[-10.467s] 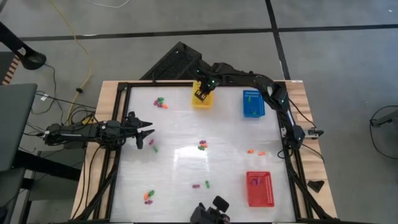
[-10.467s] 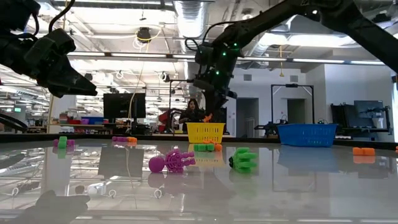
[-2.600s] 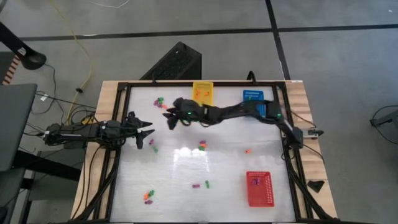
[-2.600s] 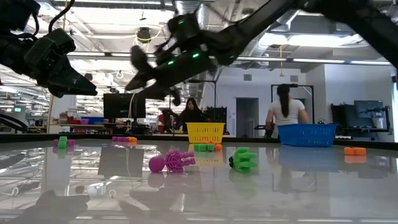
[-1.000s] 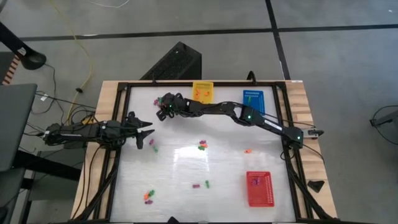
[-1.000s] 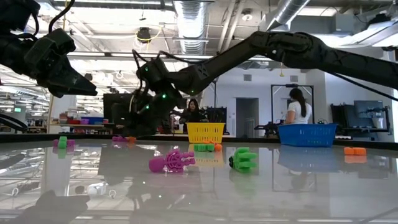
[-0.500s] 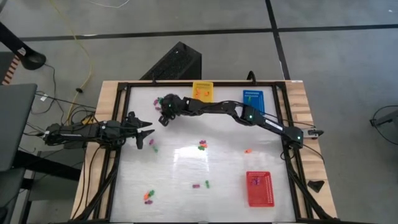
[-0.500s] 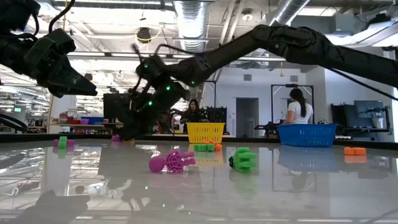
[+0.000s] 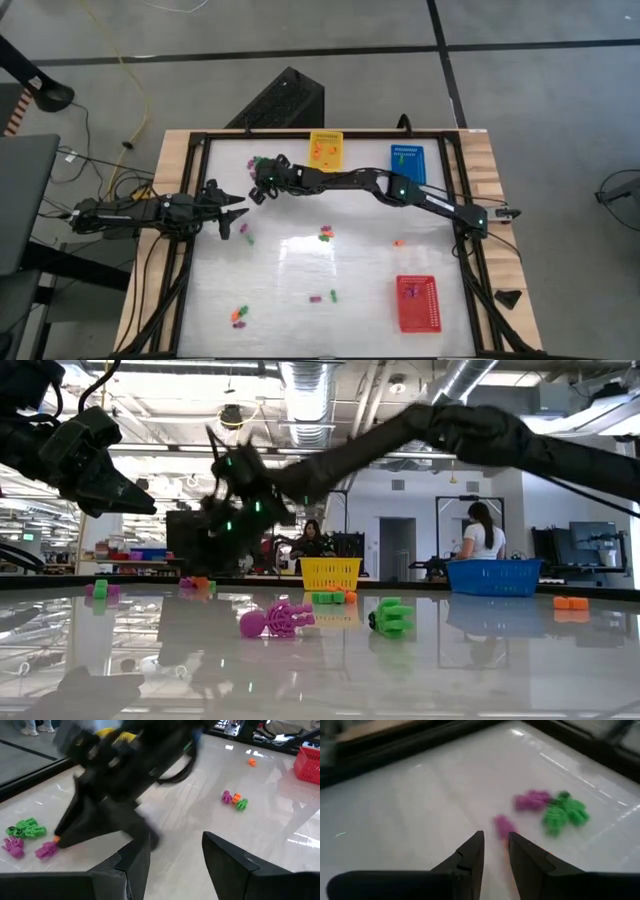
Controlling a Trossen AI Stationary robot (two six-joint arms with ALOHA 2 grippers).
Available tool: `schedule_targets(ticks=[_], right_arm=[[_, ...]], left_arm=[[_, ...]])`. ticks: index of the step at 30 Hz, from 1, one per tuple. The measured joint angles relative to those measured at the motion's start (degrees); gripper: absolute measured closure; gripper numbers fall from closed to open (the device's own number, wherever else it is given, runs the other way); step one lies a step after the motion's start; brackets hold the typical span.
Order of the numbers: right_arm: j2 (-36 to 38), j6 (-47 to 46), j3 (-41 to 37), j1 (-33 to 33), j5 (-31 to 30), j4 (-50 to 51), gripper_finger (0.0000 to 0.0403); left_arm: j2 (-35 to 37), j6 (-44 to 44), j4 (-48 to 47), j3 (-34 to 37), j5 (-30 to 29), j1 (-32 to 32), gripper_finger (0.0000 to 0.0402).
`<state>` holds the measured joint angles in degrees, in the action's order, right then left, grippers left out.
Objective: Sort Halloween decoration
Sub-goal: Put the violet skeleton toy into the red bin
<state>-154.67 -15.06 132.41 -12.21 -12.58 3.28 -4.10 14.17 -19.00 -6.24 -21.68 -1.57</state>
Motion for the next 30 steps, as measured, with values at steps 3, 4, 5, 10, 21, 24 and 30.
schedule_targets(ticks=[3, 4, 5, 10, 21, 24, 30], right_arm=[[-1.89, -1.39, 0.22, -0.73, -1.58, -6.58, 0.0283], [-2.19, -1.71, 0.19, -0.84, -1.85, -7.08, 0.0283], [-2.34, -1.89, 0.12, -1.04, -2.8, -7.2, 0.0285], [-2.28, -3.1, 0.14, -2.0, -4.25, -3.61, 0.0299], [-1.78, -3.46, 0.25, -2.65, 0.3, -0.37, 0.033], [-1.69, -1.89, 1.4, -1.74, 0.78, 1.95, 0.033], [2.94, 0.38, 1.19, 0.49, 1.84, 14.83, 0.0331]], left_arm=[[-0.02, 0.0, 0.0, 0.0, -0.04, -0.01, 0.0233], [-0.02, 0.0, 0.0, 0.0, -0.04, -0.01, 0.0233], [0.0, 0.0, -0.02, 0.0, -0.03, 0.01, 0.0233], [-0.01, 0.0, 0.0, 0.0, -0.04, -0.01, 0.0233], [0.0, 0.0, 0.0, 0.0, -0.06, -0.01, 0.0233], [0.0, 0.0, 0.0, 0.02, -0.06, -0.01, 0.0233], [0.0, 0.0, 0.0, 0.01, 0.0, 0.0, 0.0233]])
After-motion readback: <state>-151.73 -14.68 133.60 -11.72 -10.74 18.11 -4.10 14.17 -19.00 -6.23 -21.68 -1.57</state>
